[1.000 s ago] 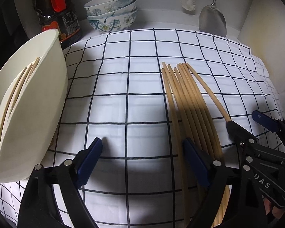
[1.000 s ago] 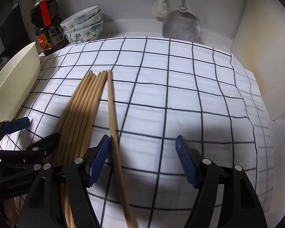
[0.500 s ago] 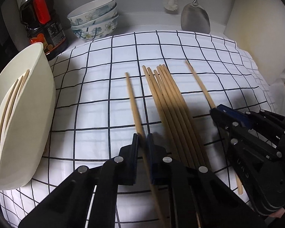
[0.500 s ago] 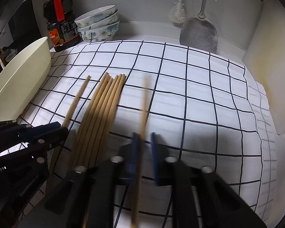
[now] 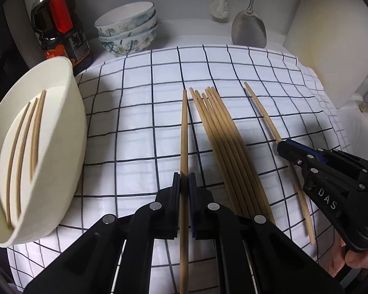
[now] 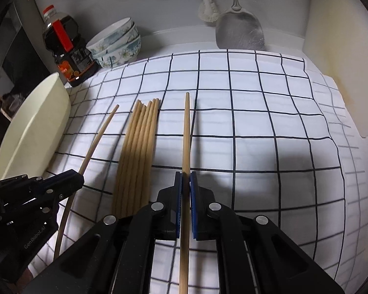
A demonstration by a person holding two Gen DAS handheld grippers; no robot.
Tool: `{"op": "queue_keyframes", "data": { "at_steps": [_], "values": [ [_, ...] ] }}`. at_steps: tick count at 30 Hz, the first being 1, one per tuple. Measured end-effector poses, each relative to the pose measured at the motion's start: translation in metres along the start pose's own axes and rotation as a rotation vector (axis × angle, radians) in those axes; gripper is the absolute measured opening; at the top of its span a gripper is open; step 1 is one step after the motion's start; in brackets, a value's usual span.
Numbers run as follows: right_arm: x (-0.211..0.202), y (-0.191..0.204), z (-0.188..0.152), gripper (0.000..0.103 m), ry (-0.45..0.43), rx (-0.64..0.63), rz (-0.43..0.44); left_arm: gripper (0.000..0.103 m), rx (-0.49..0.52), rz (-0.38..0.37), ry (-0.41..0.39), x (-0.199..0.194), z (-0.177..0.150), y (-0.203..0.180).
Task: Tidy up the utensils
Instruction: 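Lift both held chopsticks and carry them over the oval dish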
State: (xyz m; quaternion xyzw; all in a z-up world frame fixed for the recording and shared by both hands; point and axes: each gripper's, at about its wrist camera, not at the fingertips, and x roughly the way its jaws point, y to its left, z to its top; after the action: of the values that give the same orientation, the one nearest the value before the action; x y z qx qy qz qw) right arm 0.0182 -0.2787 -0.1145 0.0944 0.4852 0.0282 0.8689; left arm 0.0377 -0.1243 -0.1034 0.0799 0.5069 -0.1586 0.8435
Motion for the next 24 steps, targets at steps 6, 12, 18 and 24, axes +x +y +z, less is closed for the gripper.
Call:
{"op": "queue_keyframes", "data": {
  "at_steps": [6,12,18,24],
  "values": [
    [-0.027,0.015,0.006,0.006,-0.034,0.009,0.004,0.007,0.002,-0.018,-0.044,-0.03,0.01,0.011],
    [-0.049,0.034,0.016,0.006,-0.073,-0.003,0.008,0.007,0.004,-0.043,-0.104,-0.061,0.02,0.027],
    [-0.061,0.067,0.03,0.006,-0.106,-0.042,0.024,0.007,-0.013,-0.048,-0.162,-0.087,0.03,0.052],
    [-0.065,0.102,0.046,0.006,-0.123,-0.08,0.05,0.007,-0.048,-0.03,-0.195,-0.104,0.033,0.09]
  ]
}}
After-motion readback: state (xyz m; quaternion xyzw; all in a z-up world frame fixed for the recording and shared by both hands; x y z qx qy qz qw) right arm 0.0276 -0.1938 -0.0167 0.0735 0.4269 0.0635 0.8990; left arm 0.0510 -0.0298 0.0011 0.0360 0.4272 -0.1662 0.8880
